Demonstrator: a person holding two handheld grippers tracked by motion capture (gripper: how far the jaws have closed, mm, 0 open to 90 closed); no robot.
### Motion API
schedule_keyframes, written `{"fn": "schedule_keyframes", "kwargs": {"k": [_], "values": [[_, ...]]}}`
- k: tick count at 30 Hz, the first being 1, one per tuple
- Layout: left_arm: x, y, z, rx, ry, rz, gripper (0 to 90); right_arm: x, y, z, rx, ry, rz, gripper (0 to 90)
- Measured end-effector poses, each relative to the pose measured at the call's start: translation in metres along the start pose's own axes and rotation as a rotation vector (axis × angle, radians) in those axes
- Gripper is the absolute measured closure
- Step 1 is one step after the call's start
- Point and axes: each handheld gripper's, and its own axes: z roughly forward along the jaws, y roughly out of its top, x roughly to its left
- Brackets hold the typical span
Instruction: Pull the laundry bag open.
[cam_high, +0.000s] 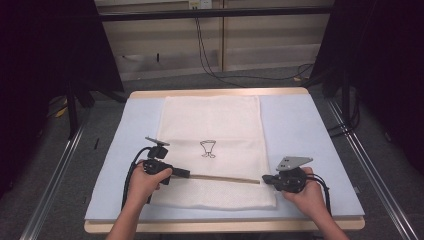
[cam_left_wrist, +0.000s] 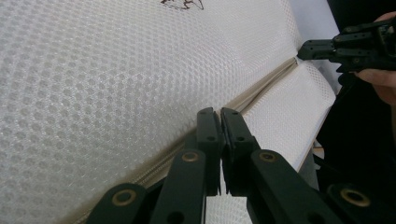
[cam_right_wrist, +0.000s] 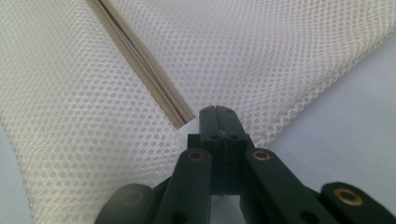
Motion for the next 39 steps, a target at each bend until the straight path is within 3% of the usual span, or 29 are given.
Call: {"fn": "schedule_keyframes", "kwargs": {"k": [2,5,6,8,9,10,11,14,15,23,39], "values": [[0.003,-0.001,-0.003,0.015,0.003,0.019,87.1,0.0,0.0,0.0,-0.001,0.001,-0.001,90.0],[0.005,-0.002,-0.006,0.002,0.007,0.017,87.2,-0.001,0.0,0.0,-0.004,0.004,-0.001,90.0],[0.004,-0.002,-0.006,-0.008,-0.003,-0.002,87.1,-0.001,0.0,0.0,-0.004,0.005,-0.001,90.0],[0.007,-0.002,-0.008,0.0,0.008,0.024,87.1,-0.001,0.0,0.0,-0.003,0.001,-0.002,90.0],[0.006,-0.003,-0.008,-0.012,0.003,0.003,87.1,-0.001,0.0,0.0,-0.003,0.002,-0.001,90.0],[0.008,-0.003,-0.009,-0.001,0.012,0.022,87.1,-0.001,0.0,0.0,-0.005,0.003,-0.003,90.0],[0.008,-0.004,-0.009,-0.013,-0.004,-0.001,87.1,-0.001,0.0,0.0,-0.004,0.003,-0.001,90.0],[0.008,-0.005,-0.01,-0.024,-0.002,-0.015,87.1,0.0,0.0,0.0,-0.003,0.0,0.001,90.0],[0.01,-0.005,-0.011,-0.016,-0.003,-0.001,87.1,0.0,0.0,0.0,-0.003,0.001,0.001,90.0],[0.013,-0.008,-0.017,-0.029,0.003,-0.007,87.1,0.0,0.0,0.0,-0.001,0.0,-0.003,90.0],[0.03,-0.019,-0.04,-0.072,0.001,-0.071,87.0,0.0,0.0,0.0,0.0,-0.001,-0.014,90.0]]}}
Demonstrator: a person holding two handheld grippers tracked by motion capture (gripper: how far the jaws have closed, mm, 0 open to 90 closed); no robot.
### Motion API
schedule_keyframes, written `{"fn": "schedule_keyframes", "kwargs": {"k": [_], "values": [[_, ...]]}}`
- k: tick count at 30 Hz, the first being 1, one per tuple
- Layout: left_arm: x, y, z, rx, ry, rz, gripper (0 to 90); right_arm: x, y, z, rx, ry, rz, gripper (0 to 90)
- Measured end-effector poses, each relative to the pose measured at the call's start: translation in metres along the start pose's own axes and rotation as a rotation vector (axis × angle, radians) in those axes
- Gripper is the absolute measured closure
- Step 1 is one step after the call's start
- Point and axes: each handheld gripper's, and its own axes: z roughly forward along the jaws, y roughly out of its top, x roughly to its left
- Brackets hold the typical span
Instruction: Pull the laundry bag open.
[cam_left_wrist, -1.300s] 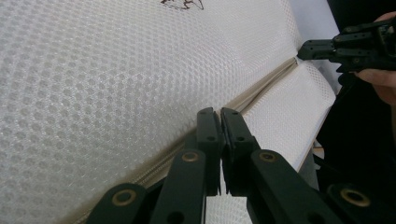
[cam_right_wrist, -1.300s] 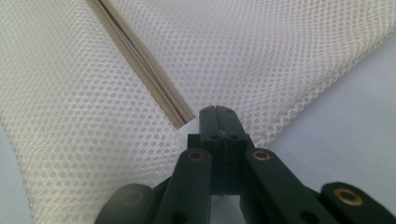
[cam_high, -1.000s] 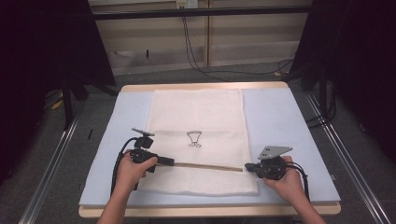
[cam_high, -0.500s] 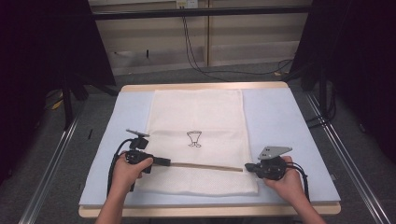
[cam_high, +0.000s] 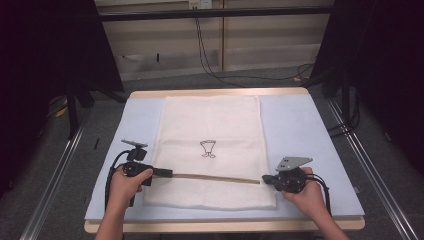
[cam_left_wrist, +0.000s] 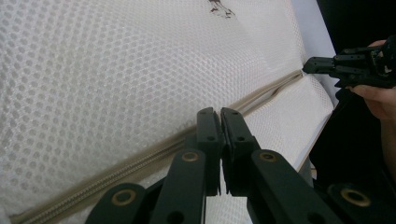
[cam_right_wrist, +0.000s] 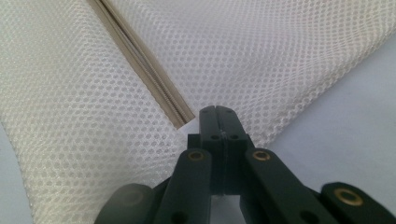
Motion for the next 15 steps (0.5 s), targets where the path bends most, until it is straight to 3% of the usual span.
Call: {"fn": "schedule_keyframes", "kwargs": {"k": [15], "values": [[0.015,-0.005,-0.021,-0.009,0.039,-0.029,86.9,0.0,0.0,0.0,0.0,0.002,0.001,90.0]]}}
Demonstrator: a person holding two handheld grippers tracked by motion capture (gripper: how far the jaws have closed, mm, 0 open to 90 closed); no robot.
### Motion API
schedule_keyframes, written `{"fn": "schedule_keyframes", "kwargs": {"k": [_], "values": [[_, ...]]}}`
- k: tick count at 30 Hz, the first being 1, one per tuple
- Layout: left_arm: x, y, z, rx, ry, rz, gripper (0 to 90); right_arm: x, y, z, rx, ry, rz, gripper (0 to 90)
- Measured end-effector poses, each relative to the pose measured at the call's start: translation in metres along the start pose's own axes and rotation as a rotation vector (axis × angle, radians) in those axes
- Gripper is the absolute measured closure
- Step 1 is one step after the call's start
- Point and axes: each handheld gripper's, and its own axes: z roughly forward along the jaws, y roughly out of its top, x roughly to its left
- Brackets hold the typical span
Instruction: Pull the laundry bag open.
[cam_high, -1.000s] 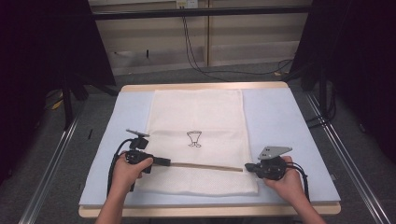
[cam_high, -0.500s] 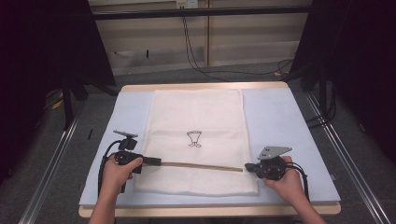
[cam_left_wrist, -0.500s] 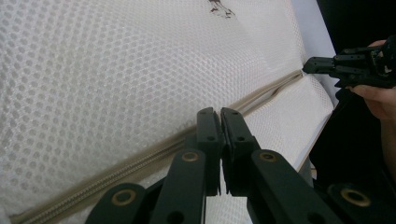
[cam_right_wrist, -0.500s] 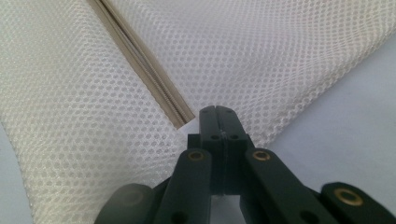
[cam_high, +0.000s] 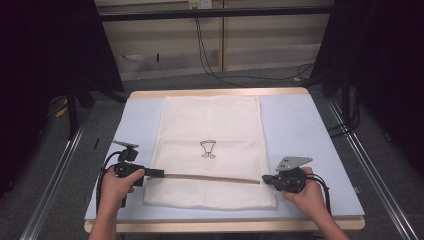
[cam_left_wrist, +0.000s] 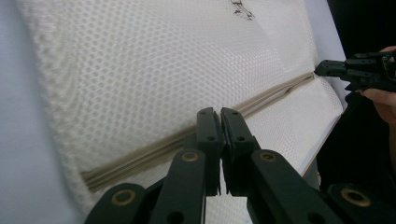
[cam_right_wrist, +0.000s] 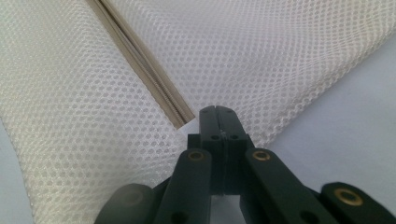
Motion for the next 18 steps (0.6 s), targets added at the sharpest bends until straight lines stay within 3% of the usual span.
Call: {"fn": "schedule_keyframes", "kwargs": {"k": [2,7,18], "values": [[0.003,-0.001,-0.004,-0.005,0.012,-0.006,87.0,0.0,0.0,0.0,0.001,-0.002,-0.003,90.0],[0.011,-0.003,-0.01,-0.021,-0.006,-0.043,87.0,0.0,0.0,0.0,0.001,-0.002,-0.002,90.0],[0.024,-0.008,-0.021,-0.023,0.026,-0.068,86.9,0.0,0.0,0.0,0.0,0.002,-0.002,90.0]]}}
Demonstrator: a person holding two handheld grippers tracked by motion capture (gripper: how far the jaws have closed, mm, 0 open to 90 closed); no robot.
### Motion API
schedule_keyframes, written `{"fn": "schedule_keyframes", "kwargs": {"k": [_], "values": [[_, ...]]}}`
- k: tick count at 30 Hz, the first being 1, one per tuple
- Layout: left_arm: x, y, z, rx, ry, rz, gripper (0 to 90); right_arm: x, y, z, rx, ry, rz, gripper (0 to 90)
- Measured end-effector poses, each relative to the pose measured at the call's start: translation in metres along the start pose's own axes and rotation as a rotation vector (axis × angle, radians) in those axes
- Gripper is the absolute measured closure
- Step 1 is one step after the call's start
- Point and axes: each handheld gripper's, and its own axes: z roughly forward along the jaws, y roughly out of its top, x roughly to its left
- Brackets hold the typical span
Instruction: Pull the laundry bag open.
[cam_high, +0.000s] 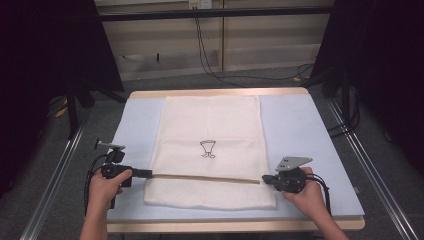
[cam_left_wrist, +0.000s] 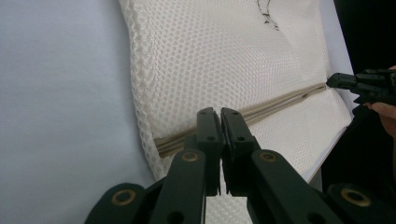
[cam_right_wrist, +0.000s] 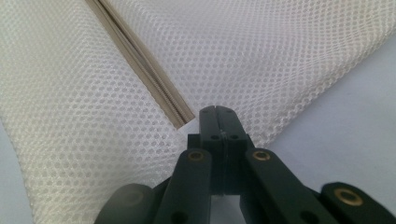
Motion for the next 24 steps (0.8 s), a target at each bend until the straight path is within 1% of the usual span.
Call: {"fn": "schedule_keyframes", "kwargs": {"k": [1,3,4,5,6,7,8,9,10,11,12,14,17,18,19,20,21,23,24], "values": [[0.0,-0.001,-0.001,-0.007,0.003,-0.018,87.0,0.0,0.0,0.0,-0.001,0.001,-0.001,90.0],[0.003,-0.001,-0.002,-0.006,-0.008,-0.013,87.0,0.0,0.0,0.0,0.001,-0.002,-0.001,90.0],[0.002,-0.001,-0.003,-0.011,0.002,-0.029,87.0,0.0,0.0,0.0,0.002,-0.003,-0.003,90.0],[0.003,-0.002,-0.004,-0.005,0.008,-0.022,87.0,0.0,0.0,0.0,0.002,-0.003,-0.002,90.0],[0.005,-0.002,-0.005,-0.008,0.013,-0.022,87.0,0.0,0.0,0.0,0.0,0.001,0.0,90.0],[0.005,-0.002,-0.006,-0.012,0.013,-0.033,87.0,0.0,0.0,0.0,0.002,-0.004,-0.001,90.0],[0.007,-0.003,-0.006,-0.011,0.014,-0.034,87.0,0.0,0.0,0.0,0.002,-0.003,-0.001,90.0],[0.009,-0.003,-0.008,-0.009,0.02,-0.027,86.9,0.0,0.0,0.0,0.002,-0.004,-0.003,90.0],[0.01,-0.003,-0.008,-0.01,0.022,-0.029,87.0,0.0,0.0,0.0,0.002,-0.003,-0.001,90.0],[0.01,-0.004,-0.009,-0.013,0.021,-0.044,87.0,0.0,0.0,0.0,0.002,-0.003,-0.002,90.0],[0.012,-0.004,-0.01,-0.012,0.026,-0.028,87.0,0.0,0.0,0.0,0.0,0.001,-0.001,90.0],[0.013,-0.004,-0.011,-0.009,0.035,-0.035,87.0,0.0,0.0,0.0,0.0,0.002,0.0,90.0],[0.015,-0.005,-0.013,-0.016,0.017,-0.051,86.9,0.0,0.0,0.0,0.002,0.0,-0.001,90.0],[0.015,-0.005,-0.013,-0.015,0.016,-0.051,86.9,0.0,0.0,0.0,0.0,0.002,0.0,90.0],[0.016,-0.005,-0.013,-0.009,0.03,-0.036,87.0,0.0,0.0,0.0,0.0,0.001,-0.001,90.0],[0.015,-0.005,-0.013,-0.01,0.029,-0.053,87.0,0.0,0.0,0.0,0.002,-0.003,-0.002,90.0],[0.016,-0.006,-0.013,-0.01,0.028,-0.053,87.0,0.0,0.0,0.0,0.0,0.002,-0.001,90.0],[0.017,-0.006,-0.014,0.001,0.067,-0.045,87.0,0.0,0.0,0.0,0.0,0.002,-0.001,90.0],[0.017,-0.006,-0.013,0.001,0.064,-0.052,87.0,0.0,0.0,0.0,0.0,0.002,-0.001,90.0]]}}
